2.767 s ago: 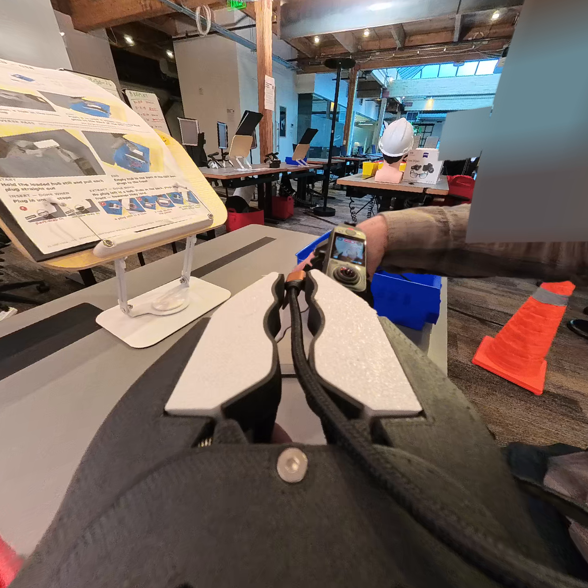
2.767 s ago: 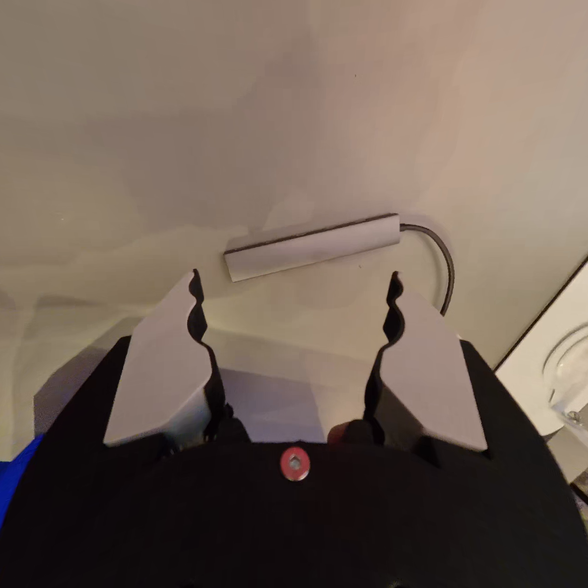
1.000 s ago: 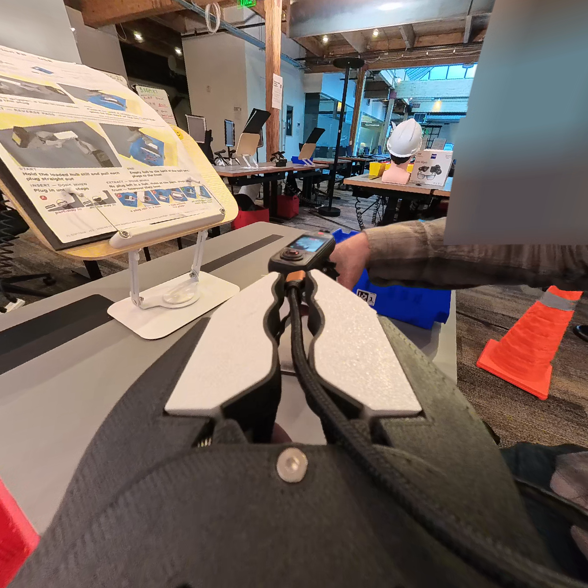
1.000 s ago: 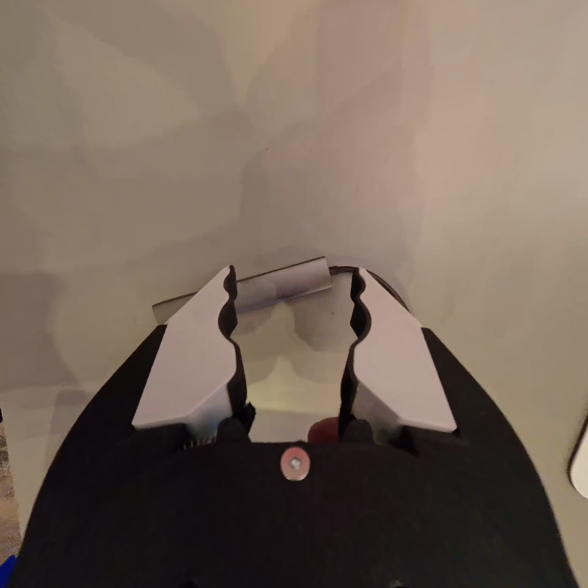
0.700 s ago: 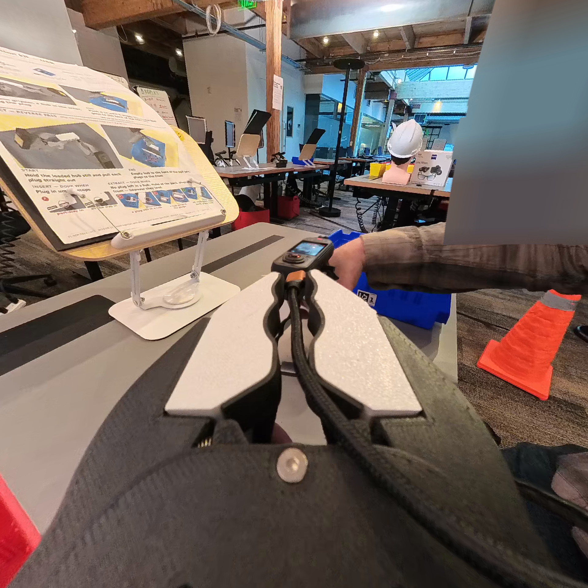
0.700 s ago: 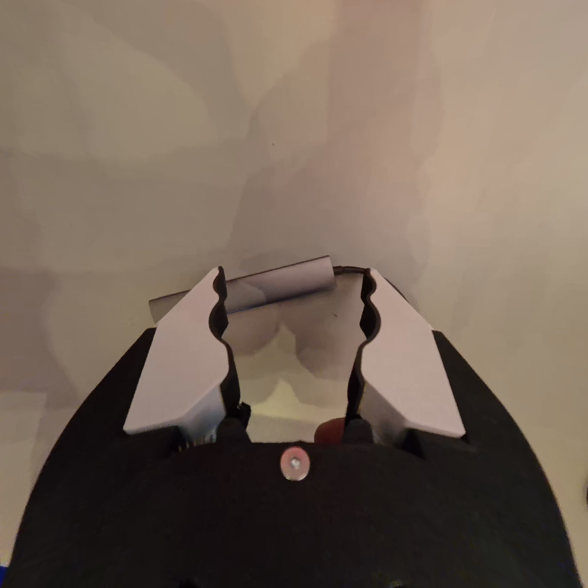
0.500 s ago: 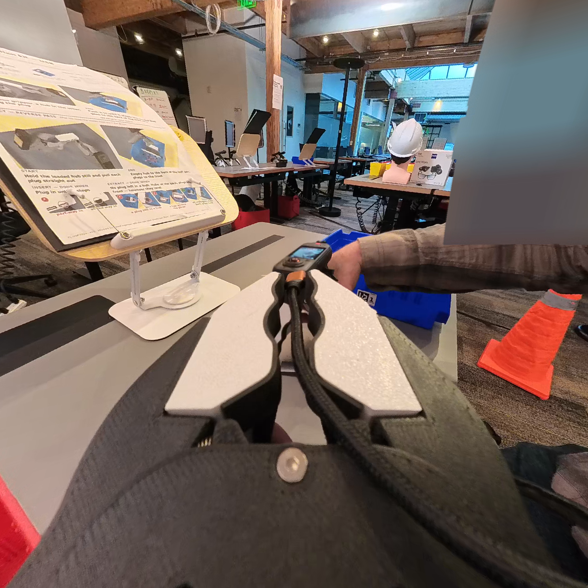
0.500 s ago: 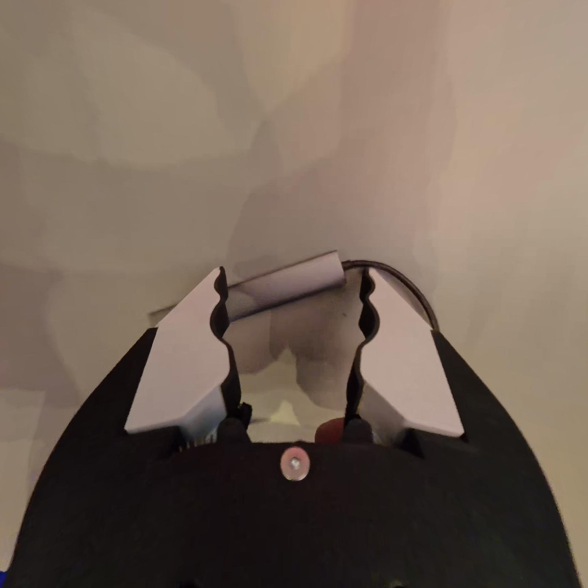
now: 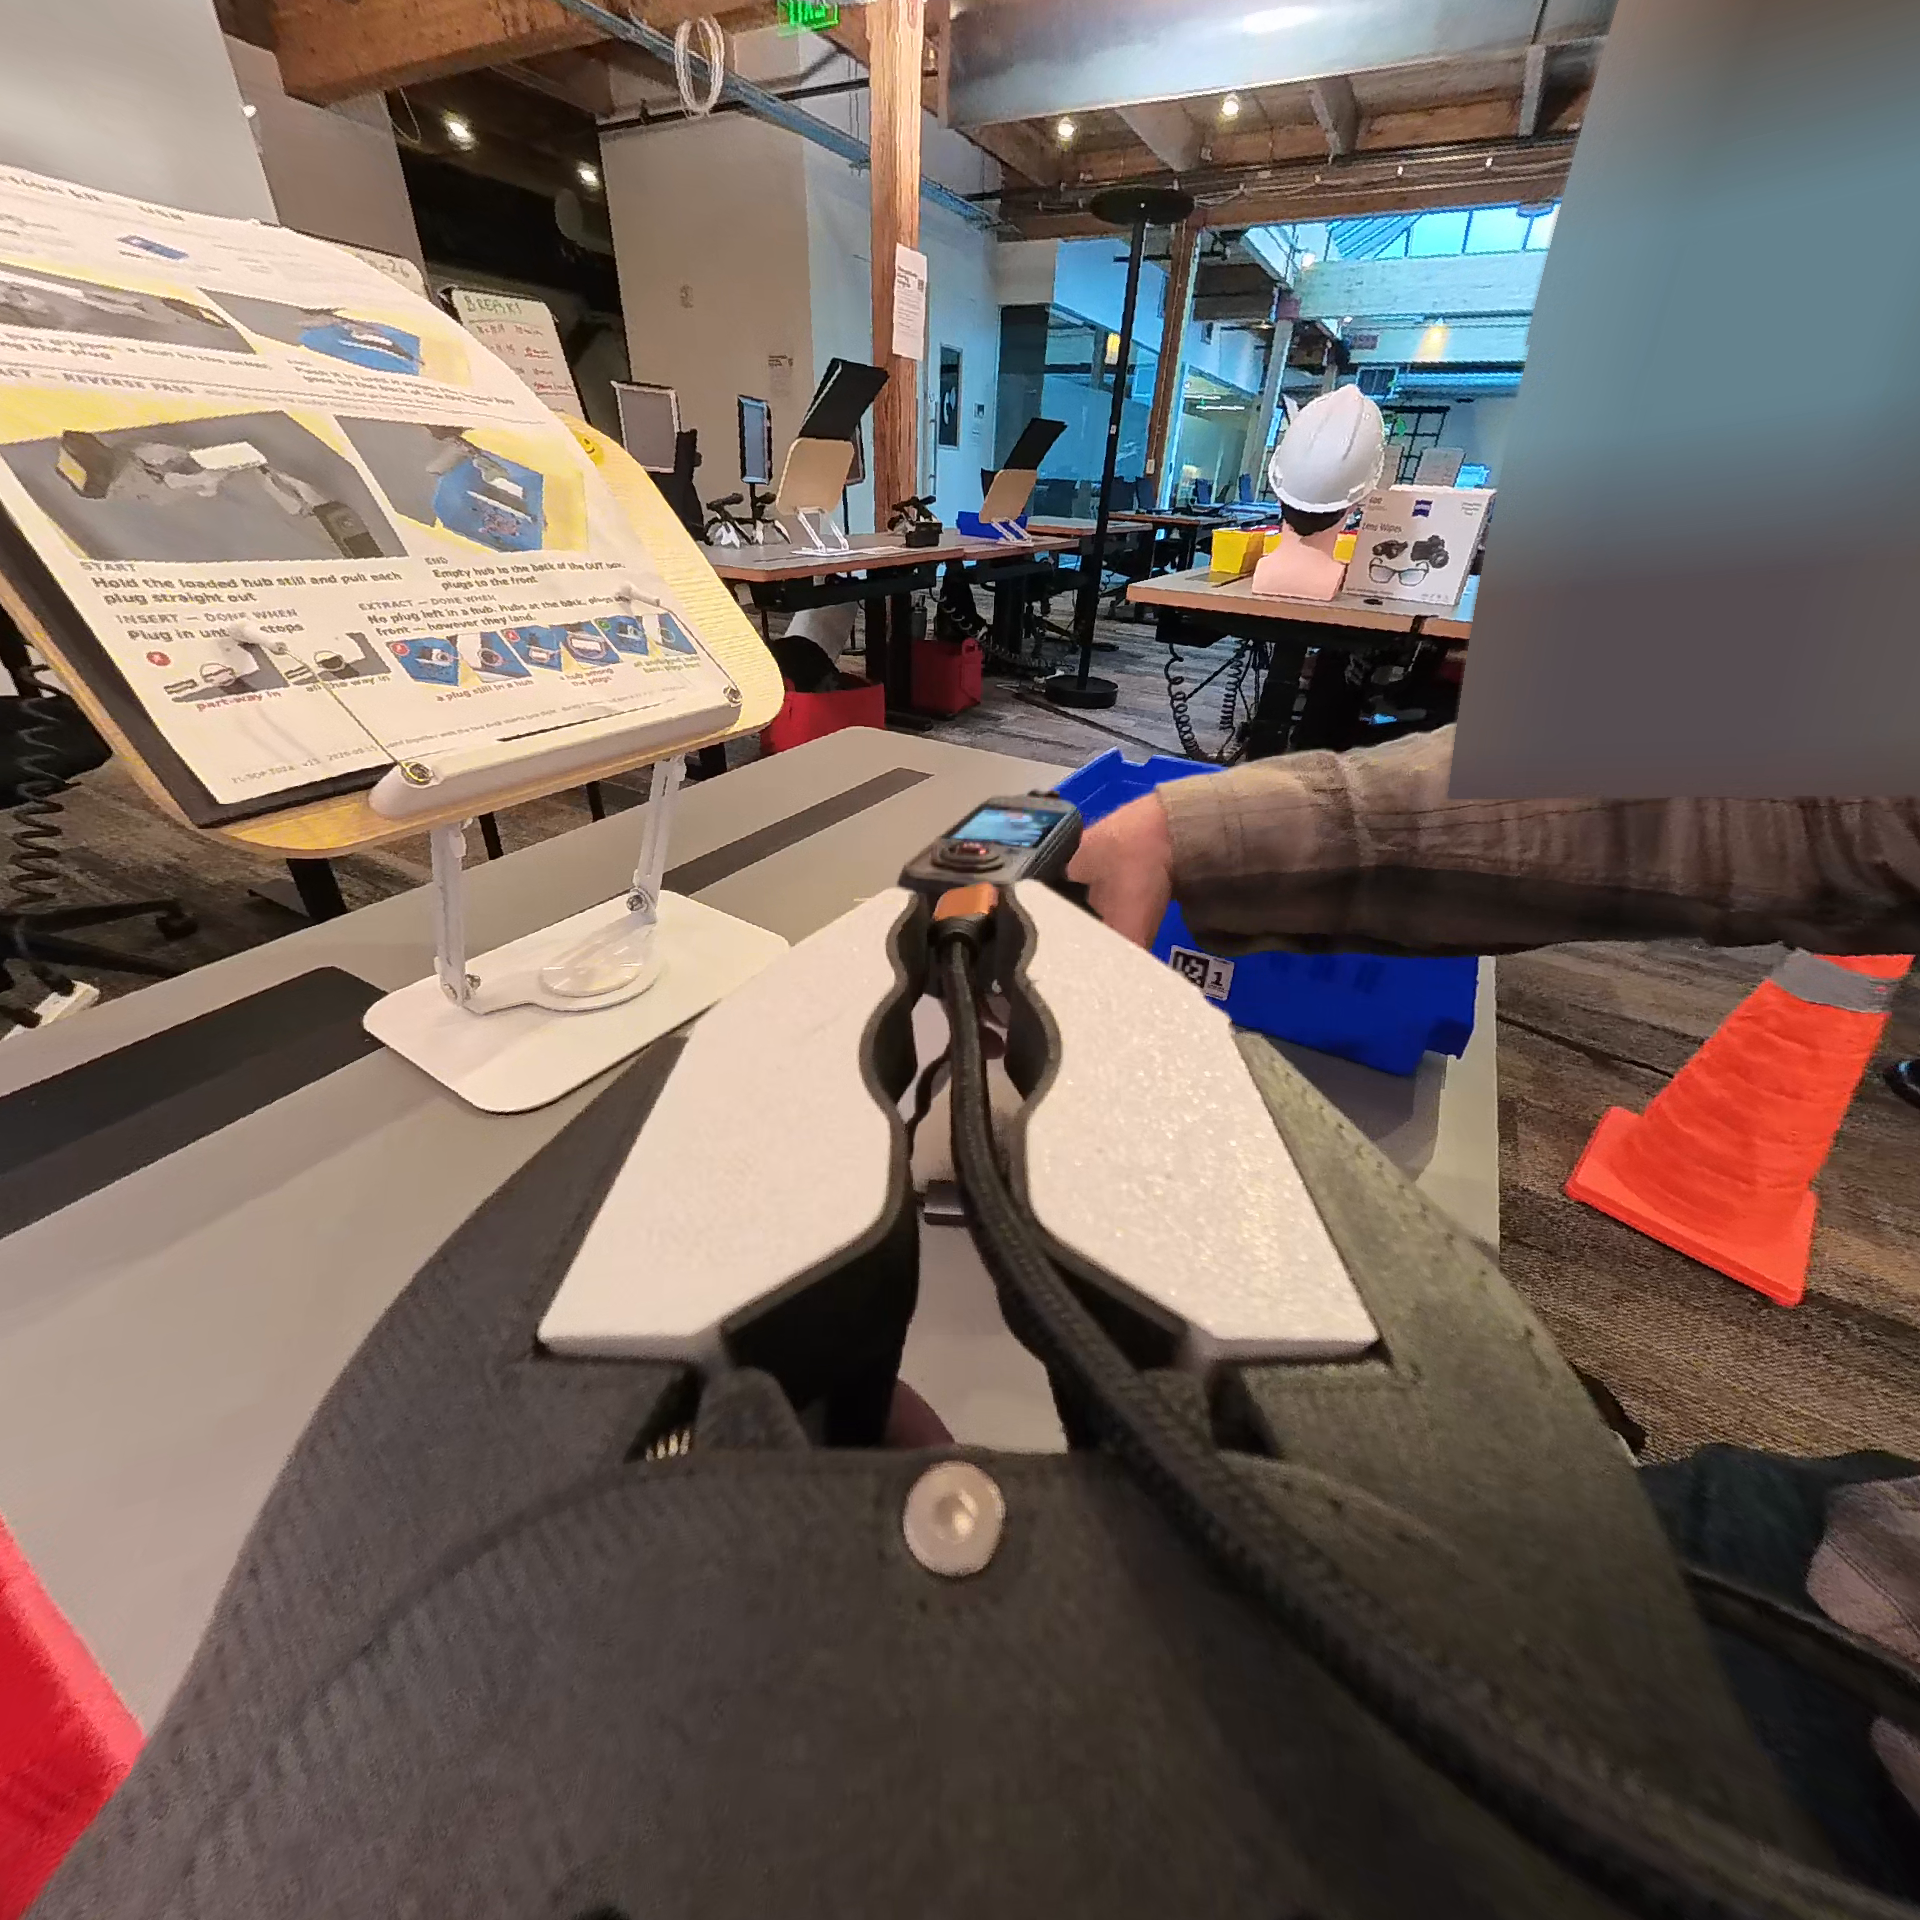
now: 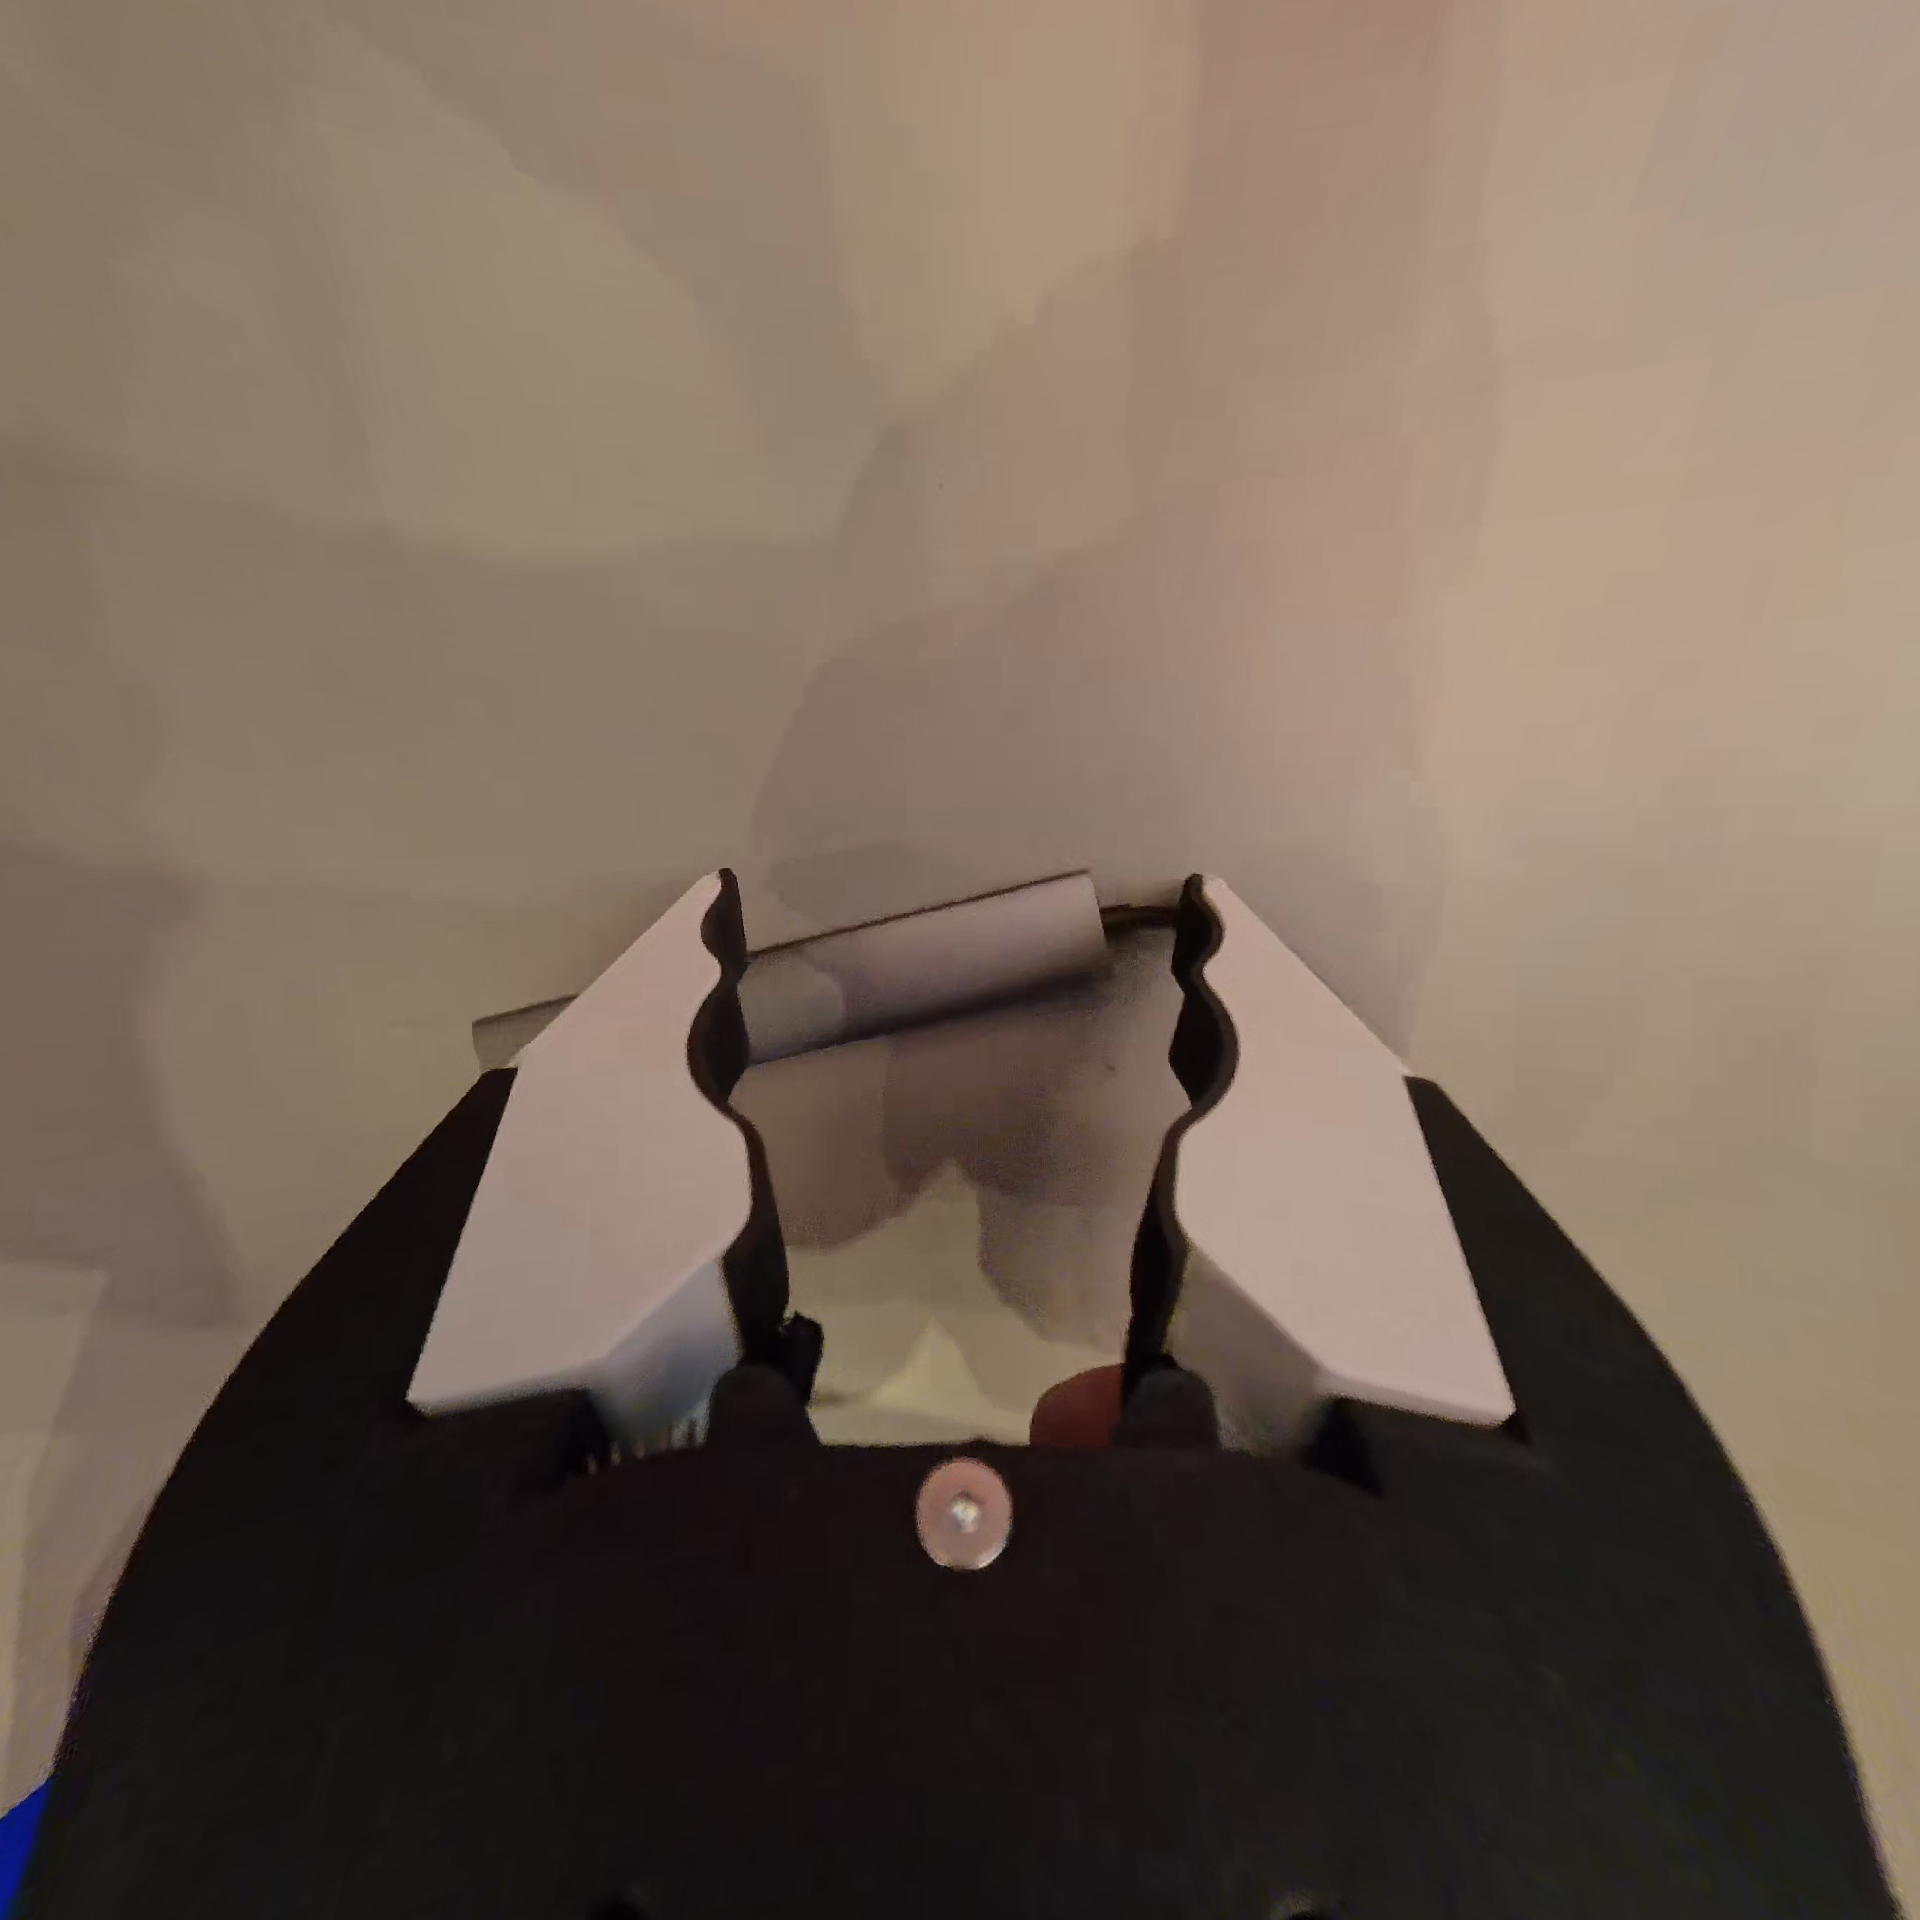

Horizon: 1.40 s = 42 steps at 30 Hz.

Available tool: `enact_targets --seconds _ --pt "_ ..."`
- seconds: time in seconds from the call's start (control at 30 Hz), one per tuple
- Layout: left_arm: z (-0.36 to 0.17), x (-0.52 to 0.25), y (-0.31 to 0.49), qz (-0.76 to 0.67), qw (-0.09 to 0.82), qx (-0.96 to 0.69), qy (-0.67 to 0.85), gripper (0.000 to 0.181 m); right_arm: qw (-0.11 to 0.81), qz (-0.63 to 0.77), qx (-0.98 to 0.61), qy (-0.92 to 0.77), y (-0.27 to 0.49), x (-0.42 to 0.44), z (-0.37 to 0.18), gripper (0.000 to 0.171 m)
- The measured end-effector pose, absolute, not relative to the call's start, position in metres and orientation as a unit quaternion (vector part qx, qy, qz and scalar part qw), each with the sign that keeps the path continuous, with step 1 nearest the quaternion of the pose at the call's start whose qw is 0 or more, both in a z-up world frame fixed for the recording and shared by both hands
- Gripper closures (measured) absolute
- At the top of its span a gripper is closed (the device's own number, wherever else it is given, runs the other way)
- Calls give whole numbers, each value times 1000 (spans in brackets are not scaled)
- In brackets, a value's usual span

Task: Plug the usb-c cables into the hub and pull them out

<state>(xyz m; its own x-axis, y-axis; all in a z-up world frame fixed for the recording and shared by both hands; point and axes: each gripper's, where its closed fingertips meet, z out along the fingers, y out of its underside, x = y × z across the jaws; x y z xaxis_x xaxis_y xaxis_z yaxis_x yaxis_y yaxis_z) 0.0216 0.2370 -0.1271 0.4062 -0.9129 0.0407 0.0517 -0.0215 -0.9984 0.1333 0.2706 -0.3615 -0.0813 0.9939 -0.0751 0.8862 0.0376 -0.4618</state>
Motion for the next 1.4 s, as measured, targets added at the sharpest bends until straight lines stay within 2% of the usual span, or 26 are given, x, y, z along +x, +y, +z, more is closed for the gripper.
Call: enact_targets --seconds 0.23,1.4 --pt "-130 20 239 -406 595 -591 363 170 158 239 -679 -676 274 136 -348 89" --pt "-134 23 240 -407 591 -595 363 170 139 190 -653 -719 274 139 -353 91"
